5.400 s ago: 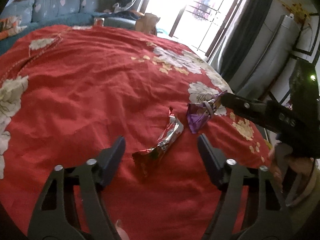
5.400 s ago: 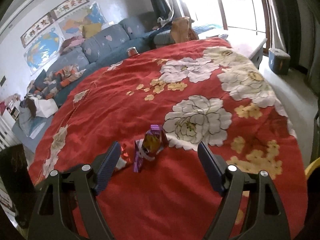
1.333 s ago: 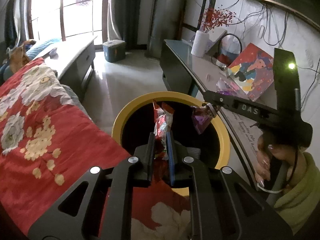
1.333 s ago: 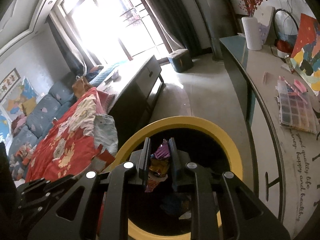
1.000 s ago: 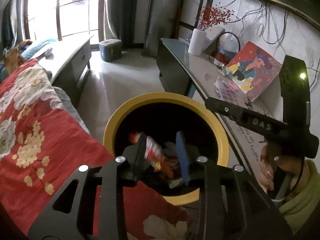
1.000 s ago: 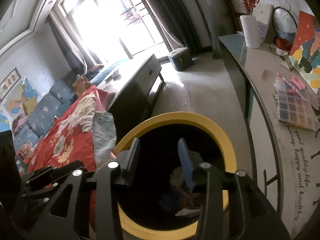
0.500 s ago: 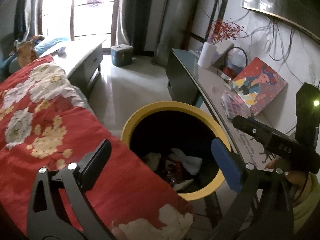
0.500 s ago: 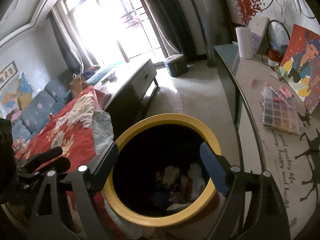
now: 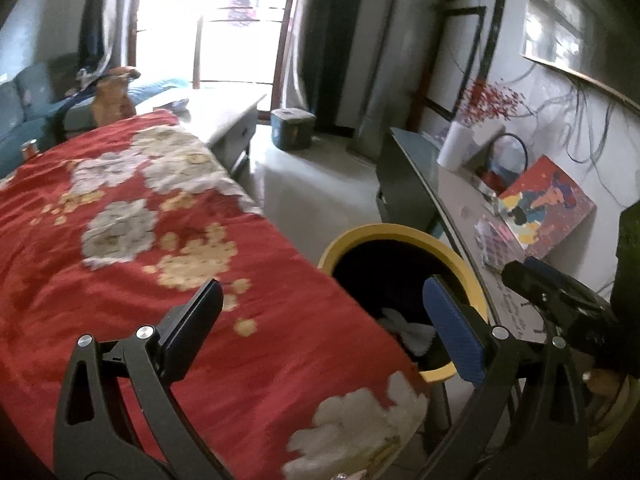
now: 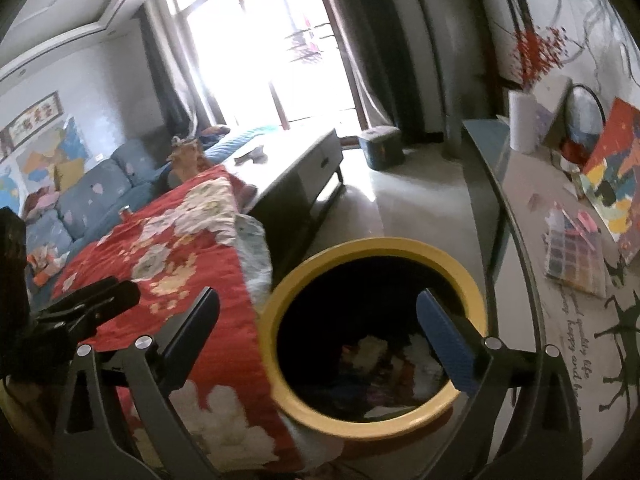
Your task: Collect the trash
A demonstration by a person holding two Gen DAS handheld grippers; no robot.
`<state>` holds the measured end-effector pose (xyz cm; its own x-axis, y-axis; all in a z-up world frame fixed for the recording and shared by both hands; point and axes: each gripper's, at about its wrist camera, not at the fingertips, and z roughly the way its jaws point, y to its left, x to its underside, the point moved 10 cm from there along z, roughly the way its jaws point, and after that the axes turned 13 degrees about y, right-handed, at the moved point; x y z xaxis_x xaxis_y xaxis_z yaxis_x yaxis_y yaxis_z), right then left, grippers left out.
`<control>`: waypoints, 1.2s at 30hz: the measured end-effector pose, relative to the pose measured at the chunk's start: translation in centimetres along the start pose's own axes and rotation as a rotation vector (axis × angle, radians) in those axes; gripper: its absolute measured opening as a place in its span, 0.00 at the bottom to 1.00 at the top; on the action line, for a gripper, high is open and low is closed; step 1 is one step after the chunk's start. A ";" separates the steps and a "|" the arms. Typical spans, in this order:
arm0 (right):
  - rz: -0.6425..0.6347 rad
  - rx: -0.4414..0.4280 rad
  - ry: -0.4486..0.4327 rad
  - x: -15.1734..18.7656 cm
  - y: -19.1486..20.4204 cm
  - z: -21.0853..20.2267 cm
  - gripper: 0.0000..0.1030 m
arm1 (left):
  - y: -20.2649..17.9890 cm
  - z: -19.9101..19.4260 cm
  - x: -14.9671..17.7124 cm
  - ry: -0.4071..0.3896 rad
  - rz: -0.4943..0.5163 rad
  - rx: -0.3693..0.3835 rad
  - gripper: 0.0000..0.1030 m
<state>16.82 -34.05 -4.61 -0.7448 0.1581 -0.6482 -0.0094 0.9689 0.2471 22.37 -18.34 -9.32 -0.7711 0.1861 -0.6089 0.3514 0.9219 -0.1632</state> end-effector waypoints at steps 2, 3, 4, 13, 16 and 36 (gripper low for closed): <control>-0.027 -0.006 -0.009 0.1 1.5 -0.2 0.93 | 0.9 -0.7 0.3 -0.010 -0.019 -0.016 0.89; -0.039 -0.006 -0.015 0.2 2.2 -0.3 0.93 | 1.5 -1.2 0.6 -0.016 -0.031 -0.021 0.89; -0.055 -0.005 -0.024 0.3 3.1 -0.5 0.94 | 2.1 -1.8 0.8 -0.025 -0.045 -0.028 0.89; -0.124 -0.009 -0.195 1.5 8.0 -3.0 0.94 | 6.5 -6.7 3.7 -0.141 -0.123 -0.095 0.89; -0.142 0.019 -0.273 1.7 8.7 -4.0 0.94 | 7.5 -8.2 4.9 -0.180 -0.145 -0.120 0.89; -0.136 0.025 -0.324 2.7 10.1 -4.2 0.94 | 8.7 -11.0 6.9 -0.270 -0.158 -0.170 0.89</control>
<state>11.96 -24.65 -0.85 -0.4873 0.0753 -0.8700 -0.0751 0.9890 0.1277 14.28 -5.33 -6.40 -0.6330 -0.0392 -0.7732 0.1278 0.9797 -0.1542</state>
